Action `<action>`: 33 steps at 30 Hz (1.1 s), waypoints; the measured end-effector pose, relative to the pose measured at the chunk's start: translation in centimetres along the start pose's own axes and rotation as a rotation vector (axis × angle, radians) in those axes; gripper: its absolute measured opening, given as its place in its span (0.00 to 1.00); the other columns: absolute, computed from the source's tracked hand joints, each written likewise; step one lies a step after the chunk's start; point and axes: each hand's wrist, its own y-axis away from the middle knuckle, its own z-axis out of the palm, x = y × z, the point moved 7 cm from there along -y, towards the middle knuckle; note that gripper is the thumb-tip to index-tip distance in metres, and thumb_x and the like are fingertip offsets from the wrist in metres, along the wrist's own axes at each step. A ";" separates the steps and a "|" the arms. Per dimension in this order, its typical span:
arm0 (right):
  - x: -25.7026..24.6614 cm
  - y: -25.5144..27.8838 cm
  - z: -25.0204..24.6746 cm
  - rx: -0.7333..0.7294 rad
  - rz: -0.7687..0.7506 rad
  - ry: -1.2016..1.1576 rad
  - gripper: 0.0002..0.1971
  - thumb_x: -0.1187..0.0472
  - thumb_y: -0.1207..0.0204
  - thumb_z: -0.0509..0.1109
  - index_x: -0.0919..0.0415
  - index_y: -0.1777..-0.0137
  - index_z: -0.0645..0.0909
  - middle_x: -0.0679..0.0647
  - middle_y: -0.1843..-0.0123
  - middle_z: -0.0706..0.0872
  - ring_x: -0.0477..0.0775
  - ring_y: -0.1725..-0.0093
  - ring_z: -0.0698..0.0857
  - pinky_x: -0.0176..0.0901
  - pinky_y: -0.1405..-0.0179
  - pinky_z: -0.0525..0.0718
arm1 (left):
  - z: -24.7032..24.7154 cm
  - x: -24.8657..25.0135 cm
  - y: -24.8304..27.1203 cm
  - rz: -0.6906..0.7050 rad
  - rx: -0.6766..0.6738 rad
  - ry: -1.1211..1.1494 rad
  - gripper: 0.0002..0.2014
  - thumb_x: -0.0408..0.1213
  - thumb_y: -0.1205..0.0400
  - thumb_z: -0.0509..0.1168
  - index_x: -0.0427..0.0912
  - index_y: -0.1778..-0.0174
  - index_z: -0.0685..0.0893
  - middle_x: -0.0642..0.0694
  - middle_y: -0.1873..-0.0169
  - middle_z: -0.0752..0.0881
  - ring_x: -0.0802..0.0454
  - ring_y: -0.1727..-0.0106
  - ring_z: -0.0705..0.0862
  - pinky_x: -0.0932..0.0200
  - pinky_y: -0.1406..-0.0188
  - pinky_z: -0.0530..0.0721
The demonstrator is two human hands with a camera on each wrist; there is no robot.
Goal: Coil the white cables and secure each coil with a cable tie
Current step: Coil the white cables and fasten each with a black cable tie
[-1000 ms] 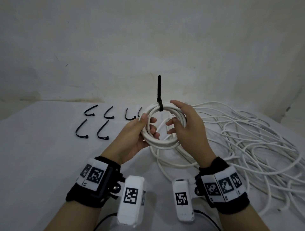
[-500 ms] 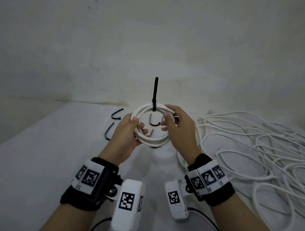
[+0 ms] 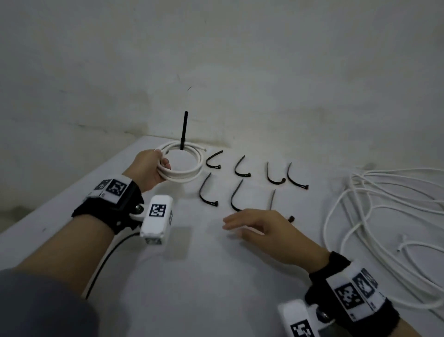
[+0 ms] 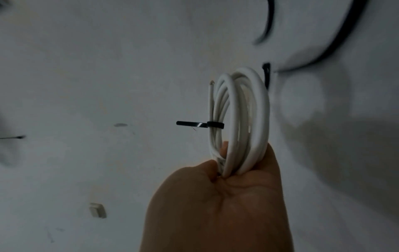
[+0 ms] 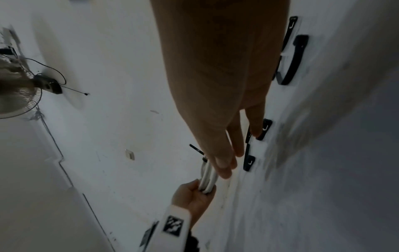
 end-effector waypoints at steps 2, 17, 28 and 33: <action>0.2 -0.1 1.2 -0.085 0.014 0.024 0.16 0.68 0.21 0.68 0.50 0.40 0.87 0.39 0.34 0.83 0.30 0.35 0.78 0.26 0.35 0.74 | -1.8 -0.6 -2.6 -0.039 0.073 -0.043 0.11 0.28 0.14 0.45 0.35 0.48 0.74 0.46 0.71 0.68 0.56 0.73 0.68 0.65 0.78 0.71; 1.4 -1.0 4.1 -0.252 -0.041 0.114 0.19 0.46 0.24 0.65 0.33 0.33 0.75 0.16 0.27 0.62 0.24 0.24 0.60 0.22 0.25 0.51 | -4.3 0.0 -14.3 0.067 0.074 -0.498 0.47 0.61 0.33 0.75 0.37 0.24 0.69 0.34 0.30 0.77 0.35 0.32 0.79 0.38 0.32 0.77; 1.8 -1.1 3.7 -0.156 -0.048 0.027 0.18 0.47 0.27 0.67 0.36 0.36 0.82 0.23 0.30 0.75 0.29 0.26 0.68 0.20 0.31 0.63 | -4.5 1.8 -15.1 0.161 0.087 -1.398 0.44 0.56 0.35 0.78 0.46 0.25 0.69 0.36 0.29 0.66 0.35 0.31 0.72 0.46 0.34 0.74; 1.9 -1.3 3.8 -0.129 -0.052 0.022 0.20 0.47 0.28 0.66 0.31 0.35 0.77 0.23 0.31 0.75 0.29 0.27 0.70 0.22 0.31 0.66 | -4.6 1.4 -16.3 0.190 0.106 -1.536 0.29 0.44 0.18 0.64 0.40 0.22 0.66 0.30 0.23 0.62 0.31 0.24 0.65 0.45 0.27 0.67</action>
